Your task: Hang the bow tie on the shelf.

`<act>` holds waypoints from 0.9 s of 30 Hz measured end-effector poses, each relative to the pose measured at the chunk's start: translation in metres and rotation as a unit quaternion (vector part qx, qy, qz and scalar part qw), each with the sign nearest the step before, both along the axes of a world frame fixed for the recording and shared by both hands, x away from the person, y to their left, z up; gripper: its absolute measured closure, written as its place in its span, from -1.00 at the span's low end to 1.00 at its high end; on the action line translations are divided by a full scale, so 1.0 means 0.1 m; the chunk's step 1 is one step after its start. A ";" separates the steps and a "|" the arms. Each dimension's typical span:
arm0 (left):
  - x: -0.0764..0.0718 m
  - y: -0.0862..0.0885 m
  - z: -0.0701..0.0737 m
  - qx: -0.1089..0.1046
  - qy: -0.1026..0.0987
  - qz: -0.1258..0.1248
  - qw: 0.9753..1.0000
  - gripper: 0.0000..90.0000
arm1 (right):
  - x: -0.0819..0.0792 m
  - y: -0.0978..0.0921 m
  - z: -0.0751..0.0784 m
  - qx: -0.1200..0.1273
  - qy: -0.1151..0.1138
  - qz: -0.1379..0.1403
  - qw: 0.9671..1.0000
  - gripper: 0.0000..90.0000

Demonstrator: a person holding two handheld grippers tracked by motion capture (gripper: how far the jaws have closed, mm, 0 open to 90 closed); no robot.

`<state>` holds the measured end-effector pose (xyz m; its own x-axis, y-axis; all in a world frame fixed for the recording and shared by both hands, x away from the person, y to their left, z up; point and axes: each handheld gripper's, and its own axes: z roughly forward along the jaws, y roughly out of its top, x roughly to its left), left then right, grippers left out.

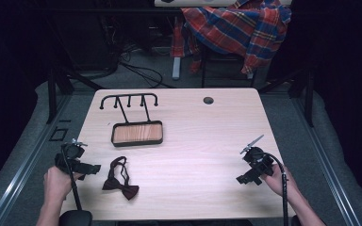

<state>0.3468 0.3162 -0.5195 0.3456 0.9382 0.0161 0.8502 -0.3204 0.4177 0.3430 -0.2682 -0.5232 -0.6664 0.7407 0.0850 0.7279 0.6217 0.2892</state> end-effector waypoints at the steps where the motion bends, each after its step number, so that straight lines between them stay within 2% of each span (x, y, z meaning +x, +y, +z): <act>1: 0.00 0.00 0.00 0.000 0.000 0.000 1.000 -1.00 | 0.00 0.00 0.00 0.000 0.000 0.000 1.000 -0.65; 3: 0.00 0.00 0.00 -0.001 0.000 0.003 1.000 -1.00 | 0.00 -0.01 0.01 -0.005 0.003 0.008 1.000 -0.65; 4: 0.00 0.00 0.00 -0.001 -0.001 0.002 1.000 -1.00 | -0.02 -0.01 0.00 0.001 -0.002 0.003 1.000 -0.65; 5: 0.00 -0.01 0.00 0.001 -0.002 0.001 1.000 -1.00 | -0.02 -0.01 0.01 -0.003 -0.005 0.012 1.000 -0.65; 6: 0.00 -0.03 0.00 0.002 -0.003 0.001 1.000 -1.00 | -0.03 0.00 0.01 0.007 -0.006 0.012 1.000 -0.65; 10: 0.01 -0.10 0.01 0.008 -0.003 -0.007 1.000 -1.00 | -0.01 0.02 0.02 -0.001 -0.004 0.025 1.000 -0.65; 13: 0.01 -0.12 0.03 0.010 -0.003 -0.008 1.000 -1.00 | -0.01 0.03 0.01 0.004 -0.005 0.027 1.000 -0.65; 15: 0.02 -0.16 0.12 0.007 -0.019 0.006 1.000 -1.00 | -0.01 0.04 0.02 -0.002 -0.006 0.032 0.999 -0.65; 16: 0.02 -0.17 0.14 0.002 -0.024 0.009 1.000 -1.00 | 0.00 0.06 0.02 0.003 -0.004 0.029 1.000 -0.65; 18: 0.03 -0.23 0.19 -0.004 -0.033 0.008 0.999 -0.99 | -0.01 0.07 0.01 -0.001 -0.004 0.033 0.999 -0.65; 20: 0.05 -0.31 0.21 0.004 -0.035 0.002 0.999 -0.99 | -0.01 0.07 0.01 -0.002 -0.002 0.036 0.999 -0.65; 25: 0.13 -0.36 0.15 0.004 -0.019 -0.009 1.000 -0.99 | -0.01 0.06 0.03 0.002 -0.006 0.034 0.999 -0.65; 26: 0.15 -0.34 0.12 -0.003 -0.015 -0.008 1.000 -0.99 | -0.01 0.07 0.02 0.008 -0.001 0.037 0.999 -0.65; 27: 0.15 -0.34 0.12 -0.003 -0.015 -0.008 1.000 -0.99 | 0.00 0.08 0.02 -0.001 0.000 0.041 0.999 -0.65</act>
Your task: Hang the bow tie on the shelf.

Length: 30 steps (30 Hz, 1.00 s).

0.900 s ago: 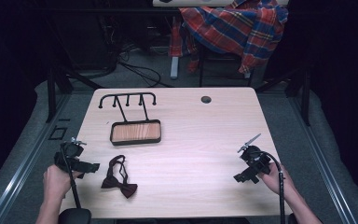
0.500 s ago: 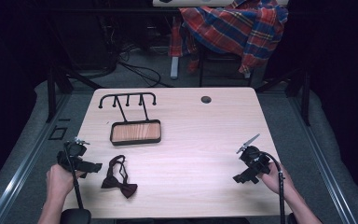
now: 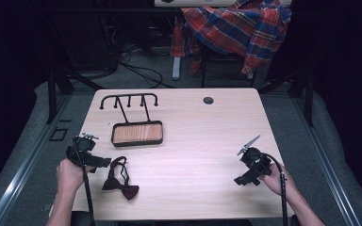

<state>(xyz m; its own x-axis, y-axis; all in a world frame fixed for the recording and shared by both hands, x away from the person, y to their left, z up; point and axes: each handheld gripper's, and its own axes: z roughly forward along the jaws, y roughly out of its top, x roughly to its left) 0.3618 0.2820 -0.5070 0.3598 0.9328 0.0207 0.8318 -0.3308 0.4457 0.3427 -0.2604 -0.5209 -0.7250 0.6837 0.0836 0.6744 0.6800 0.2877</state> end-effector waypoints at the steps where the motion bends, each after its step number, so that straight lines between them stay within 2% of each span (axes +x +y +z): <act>1: 0.01 0.00 -0.02 -0.002 0.003 0.000 1.000 -0.99 | 0.00 0.00 0.00 0.001 0.000 0.000 1.000 -0.65; 6: 0.04 -0.05 -0.05 -0.004 0.014 -0.008 1.000 -0.99 | 0.00 0.01 -0.01 0.002 -0.002 -0.005 1.000 -0.65; 9: 0.07 -0.12 -0.11 0.013 0.032 -0.027 0.999 -0.99 | 0.02 0.02 -0.01 0.005 0.000 -0.006 1.000 -0.65; 12: 0.09 -0.14 -0.14 0.016 0.035 -0.030 0.999 -0.99 | 0.03 0.05 -0.02 0.009 0.002 -0.005 1.000 -0.65; 13: 0.10 -0.15 -0.15 0.020 0.037 -0.031 0.999 -0.99 | 0.04 0.05 0.00 -0.002 0.002 0.005 1.000 -0.65; 15: 0.11 -0.19 -0.18 0.020 0.043 -0.037 0.998 -0.98 | 0.04 0.07 -0.02 0.004 0.001 0.006 1.000 -0.65; 27: 0.19 -0.24 -0.26 0.028 0.055 -0.041 0.997 -0.98 | 0.07 0.10 -0.01 -0.001 0.003 0.017 1.000 -0.65; 28: 0.19 -0.24 -0.26 0.025 0.055 -0.042 0.997 -0.94 | 0.06 0.11 -0.02 0.003 0.002 0.014 1.000 -0.65; 29: 0.20 -0.24 -0.26 0.021 0.054 -0.041 0.997 -0.74 | 0.06 0.11 -0.01 0.000 0.003 0.017 1.000 -0.65; 30: 0.20 -0.24 -0.27 0.015 0.055 -0.043 0.997 -0.74 | 0.06 0.11 -0.01 0.000 0.003 0.017 1.000 -0.65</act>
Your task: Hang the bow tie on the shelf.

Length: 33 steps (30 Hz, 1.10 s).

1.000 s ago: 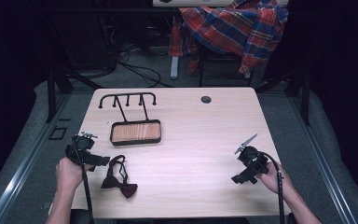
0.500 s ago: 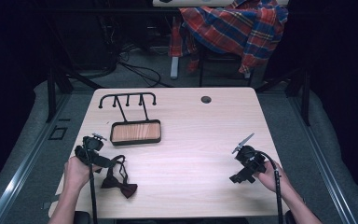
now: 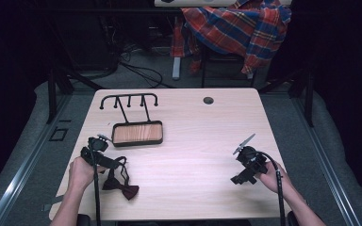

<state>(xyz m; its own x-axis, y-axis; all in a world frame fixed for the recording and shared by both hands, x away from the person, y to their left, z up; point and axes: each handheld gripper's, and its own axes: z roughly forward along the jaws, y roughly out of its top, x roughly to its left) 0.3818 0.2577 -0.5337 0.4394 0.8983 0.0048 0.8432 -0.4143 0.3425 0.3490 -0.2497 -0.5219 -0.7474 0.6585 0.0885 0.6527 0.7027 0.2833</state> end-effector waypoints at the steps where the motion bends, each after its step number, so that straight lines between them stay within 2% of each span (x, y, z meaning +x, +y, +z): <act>1: 0.01 0.00 -0.01 -0.003 0.003 -0.003 1.000 -0.65 | -0.01 0.00 0.00 0.000 -0.001 -0.001 1.000 -0.65; 3: 0.01 -0.02 -0.01 -0.004 0.003 -0.006 1.000 -0.50 | -0.01 0.00 -0.01 0.002 0.000 -0.004 1.000 -0.65; 6: 0.02 -0.04 -0.01 -0.009 0.002 -0.017 1.000 -0.13 | -0.01 0.00 0.00 -0.006 0.000 -0.002 1.000 -0.65; 8: 0.02 -0.07 -0.02 -0.006 0.003 -0.028 1.000 -0.07 | -0.01 0.00 0.00 -0.006 0.000 -0.001 1.000 -0.65; 9: 0.01 -0.08 -0.03 -0.001 0.007 -0.038 0.999 0.08 | -0.02 0.00 -0.01 -0.001 0.001 -0.004 1.000 -0.65; 11: 0.00 -0.10 -0.05 0.006 0.012 -0.040 0.999 0.16 | -0.01 0.00 0.00 -0.008 0.000 -0.001 1.000 -0.65; 19: 0.00 -0.17 -0.09 0.017 0.024 -0.060 0.998 0.60 | -0.01 0.00 -0.01 -0.008 0.004 -0.001 1.000 -0.65; 24: -0.01 -0.19 -0.11 0.025 0.030 -0.066 0.997 0.71 | -0.02 -0.01 -0.01 -0.006 0.003 -0.002 1.000 -0.65; 25: -0.01 -0.19 -0.11 0.031 0.035 -0.073 0.996 0.74 | -0.03 0.00 -0.01 -0.009 0.001 -0.002 1.000 -0.65; 33: -0.01 -0.21 -0.11 0.036 0.035 -0.080 0.996 0.91 | -0.02 0.00 -0.03 -0.011 0.006 0.001 1.000 -0.65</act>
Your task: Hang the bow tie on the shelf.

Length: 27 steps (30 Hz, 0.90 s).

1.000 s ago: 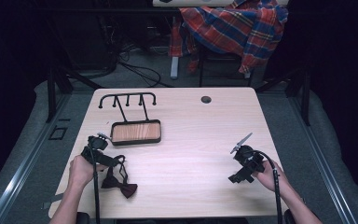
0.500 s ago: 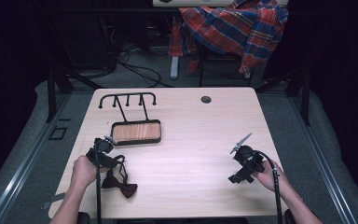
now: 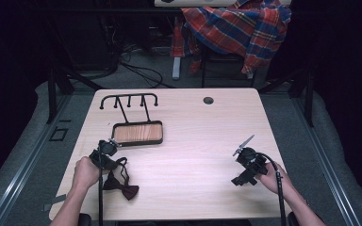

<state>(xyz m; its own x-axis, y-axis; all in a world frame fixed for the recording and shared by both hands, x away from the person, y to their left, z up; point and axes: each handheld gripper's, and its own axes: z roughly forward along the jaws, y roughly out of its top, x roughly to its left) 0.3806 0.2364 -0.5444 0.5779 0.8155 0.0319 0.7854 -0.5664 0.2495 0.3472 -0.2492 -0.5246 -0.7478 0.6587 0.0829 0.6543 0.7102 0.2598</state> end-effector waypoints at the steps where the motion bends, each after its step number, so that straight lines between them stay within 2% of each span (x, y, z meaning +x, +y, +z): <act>1: 0.00 -0.01 0.00 0.003 0.002 -0.004 1.000 0.94 | 0.00 -0.01 0.00 -0.001 0.001 -0.001 1.000 -0.65; 5: -0.03 -0.02 0.02 0.013 -0.004 -0.010 1.000 0.97 | 0.00 0.00 -0.01 0.003 0.000 -0.003 1.000 -0.65; 6: -0.06 -0.02 0.06 0.009 -0.014 -0.011 1.000 0.97 | 0.01 0.02 0.00 -0.004 0.000 0.002 1.000 -0.65; 11: -0.09 -0.04 0.13 0.002 -0.031 -0.015 0.999 0.97 | 0.01 0.03 -0.01 -0.004 0.004 0.005 1.000 -0.65; 12: -0.10 -0.05 0.16 0.000 -0.037 -0.014 0.999 0.97 | 0.00 0.03 -0.03 0.005 0.004 -0.001 1.000 -0.64; 13: -0.11 -0.05 0.17 0.001 -0.040 -0.018 0.999 0.97 | 0.01 0.01 -0.02 -0.005 0.005 0.001 1.000 -0.64; 17: -0.15 -0.05 0.22 -0.001 -0.056 -0.018 0.998 0.97 | 0.00 0.00 -0.01 0.007 0.000 -0.005 1.000 -0.65; 18: -0.16 -0.05 0.24 -0.001 -0.061 -0.020 0.998 0.97 | 0.01 0.01 0.00 -0.002 0.001 0.004 1.000 -0.65; 27: -0.23 0.05 0.34 -0.009 -0.088 -0.005 0.996 0.97 | 0.02 -0.01 -0.02 0.001 0.005 0.000 1.000 -0.65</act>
